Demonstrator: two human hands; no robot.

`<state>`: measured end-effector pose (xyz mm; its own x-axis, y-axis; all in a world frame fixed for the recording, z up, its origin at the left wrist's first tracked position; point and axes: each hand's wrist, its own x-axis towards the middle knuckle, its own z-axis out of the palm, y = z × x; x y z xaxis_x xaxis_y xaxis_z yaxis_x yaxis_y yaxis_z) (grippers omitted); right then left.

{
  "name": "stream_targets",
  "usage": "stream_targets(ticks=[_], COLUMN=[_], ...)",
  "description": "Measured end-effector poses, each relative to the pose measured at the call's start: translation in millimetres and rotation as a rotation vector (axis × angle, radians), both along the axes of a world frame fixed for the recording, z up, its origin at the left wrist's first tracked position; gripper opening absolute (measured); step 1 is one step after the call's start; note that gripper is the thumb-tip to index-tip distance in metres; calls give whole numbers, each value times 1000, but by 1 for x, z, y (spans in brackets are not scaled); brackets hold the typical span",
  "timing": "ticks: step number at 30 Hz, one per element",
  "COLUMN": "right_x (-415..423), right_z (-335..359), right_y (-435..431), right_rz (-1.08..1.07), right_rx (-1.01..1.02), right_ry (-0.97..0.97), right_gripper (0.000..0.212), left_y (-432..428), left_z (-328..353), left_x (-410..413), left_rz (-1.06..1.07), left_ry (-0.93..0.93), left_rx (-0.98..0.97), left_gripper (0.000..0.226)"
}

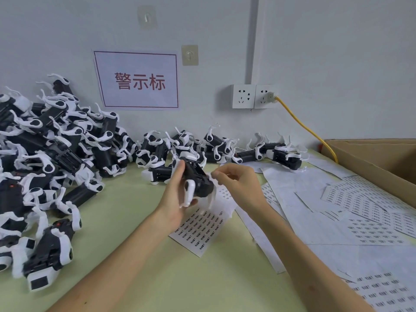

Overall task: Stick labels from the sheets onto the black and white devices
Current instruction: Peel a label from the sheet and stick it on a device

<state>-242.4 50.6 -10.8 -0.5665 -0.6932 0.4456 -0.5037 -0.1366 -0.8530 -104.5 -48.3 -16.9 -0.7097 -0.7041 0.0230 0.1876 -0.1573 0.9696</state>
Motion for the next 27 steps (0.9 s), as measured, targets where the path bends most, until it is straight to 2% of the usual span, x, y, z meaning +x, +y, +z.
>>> stream_targets(ticks=[2,3,5,7,9,11,14,16,20,24,27], right_x=[-5,-8,-12,-11,-11,-13,-14,-13,-7,-4,-7], right_z=[-3,-4,-9,-14,-18,-19,-17,-16,-12,-7,-4], right_y=[1,1,3,1,-1,-2,-1,-2,-5,-1,1], right_rz=[-127,-179,-222,-205,-187,-172,-141,-106,-111,-148,-193], right_rx=[122,246,595,823,865,836,755,592,267,50,-47], right_ry=[40,92,250,380,417,405,363,326,263,210,163], right_gripper=[11,18,48,68,77,82,82,73,51,42,38], left_y=[-4,-7,-11,-15,-18,-18,-19,-19,-21,-19,-14], left_z=[0,0,0,2,6,8,3,4,9,10,11], left_x=[3,4,6,7,8,7,5,7,10,13,15], left_rz=[-41,-49,-67,-106,-122,-141,-53,-25,-52,-162,-248], left_ry=[44,54,55,60,75,100,11,-28,7,50,0], left_rx=[61,72,96,171,279,367,216,165,204,192,151], left_gripper=[75,84,91,87,76,67,47,36,26,19,31])
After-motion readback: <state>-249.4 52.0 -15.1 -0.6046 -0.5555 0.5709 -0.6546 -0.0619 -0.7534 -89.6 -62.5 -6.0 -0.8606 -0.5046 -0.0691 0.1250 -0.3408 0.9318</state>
